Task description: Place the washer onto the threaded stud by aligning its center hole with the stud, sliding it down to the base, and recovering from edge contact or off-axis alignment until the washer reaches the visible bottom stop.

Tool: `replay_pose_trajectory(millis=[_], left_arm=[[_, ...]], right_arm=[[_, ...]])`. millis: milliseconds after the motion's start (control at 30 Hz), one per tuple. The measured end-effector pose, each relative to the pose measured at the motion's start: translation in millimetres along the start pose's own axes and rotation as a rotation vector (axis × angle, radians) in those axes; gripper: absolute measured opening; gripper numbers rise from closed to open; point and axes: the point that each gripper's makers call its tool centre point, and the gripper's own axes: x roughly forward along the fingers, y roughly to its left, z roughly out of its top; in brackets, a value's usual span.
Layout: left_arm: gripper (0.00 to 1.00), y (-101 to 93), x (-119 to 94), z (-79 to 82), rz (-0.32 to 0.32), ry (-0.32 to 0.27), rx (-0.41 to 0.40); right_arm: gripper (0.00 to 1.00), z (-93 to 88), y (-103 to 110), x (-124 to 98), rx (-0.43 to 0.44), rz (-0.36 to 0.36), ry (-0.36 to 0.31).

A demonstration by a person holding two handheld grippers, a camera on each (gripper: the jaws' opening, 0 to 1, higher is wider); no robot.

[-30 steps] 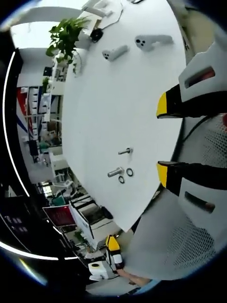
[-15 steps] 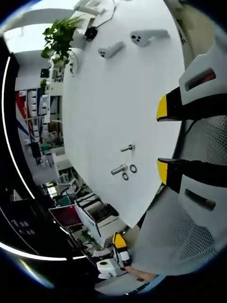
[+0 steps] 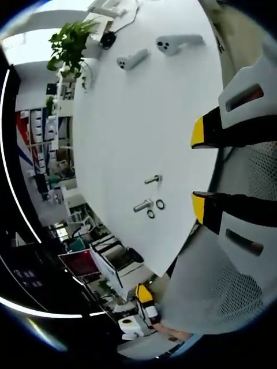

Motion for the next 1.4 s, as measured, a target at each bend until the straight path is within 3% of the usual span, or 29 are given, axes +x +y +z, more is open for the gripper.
replay_pose_trajectory(millis=[300, 433, 467, 500, 567, 700, 833, 900, 1000, 1100, 1233, 1333, 1400], left_arm=[[0.05, -0.7, 0.0, 2.6, -0.006, -0.016, 0.001], [0.05, 0.1, -0.4, 2.3, 0.0, -0.016, -0.003], [0.05, 0.5, -0.6, 2.3, 0.002, -0.016, -0.006], [0.05, 1.2, -0.8, 2.4, 0.006, -0.017, -0.008], [0.05, 2.6, -0.8, 2.6, 0.012, -0.018, -0.014], [0.05, 2.1, -0.9, 3.4, 0.008, -0.024, -0.016], [0.05, 3.1, -0.8, 0.5, 0.013, -0.006, -0.019], [0.05, 4.3, -1.1, 0.2, 0.021, -0.006, -0.025], [0.05, 7.8, 0.2, -6.5, 0.041, 0.039, -0.038], [0.06, 6.0, 1.1, -10.9, 0.031, 0.069, -0.036], [0.06, 7.8, -0.1, -8.0, 0.04, 0.047, -0.038], [0.06, 5.6, -0.5, -5.8, 0.03, 0.032, -0.039], [0.06, 11.1, -1.9, -7.8, 0.064, 0.043, -0.048]], right_arm=[[0.31, -3.3, 3.2, 1.0, -0.024, 0.021, 0.029], [0.31, -9.6, 7.1, 3.0, -0.075, 0.038, 0.084], [0.3, -9.4, 7.8, 3.0, -0.088, 0.039, 0.086], [0.28, -1.6, 8.4, 2.3, -0.13, 0.039, 0.042], [0.27, 2.9, 14.6, 0.8, -0.13, 0.073, 0.005], [0.28, -11.2, 24.5, 3.7, -0.233, 0.157, 0.119], [0.28, -22.5, 37.1, 8.0, -0.42, 0.296, 0.218], [0.28, -22.8, 45.3, 9.4, -0.483, 0.36, 0.222], [0.28, -22.4, 49.0, 10.7, -0.454, 0.405, 0.225], [0.28, -16.5, 43.9, 17.1, -0.471, 0.41, 0.22], [0.28, -4.2, 41.7, 29.7, -0.543, 0.435, 0.236], [0.28, 6.7, 51.1, 33.0, -0.686, 0.501, 0.272], [0.28, 11.9, 55.1, 35.9, -0.746, 0.531, 0.295]])
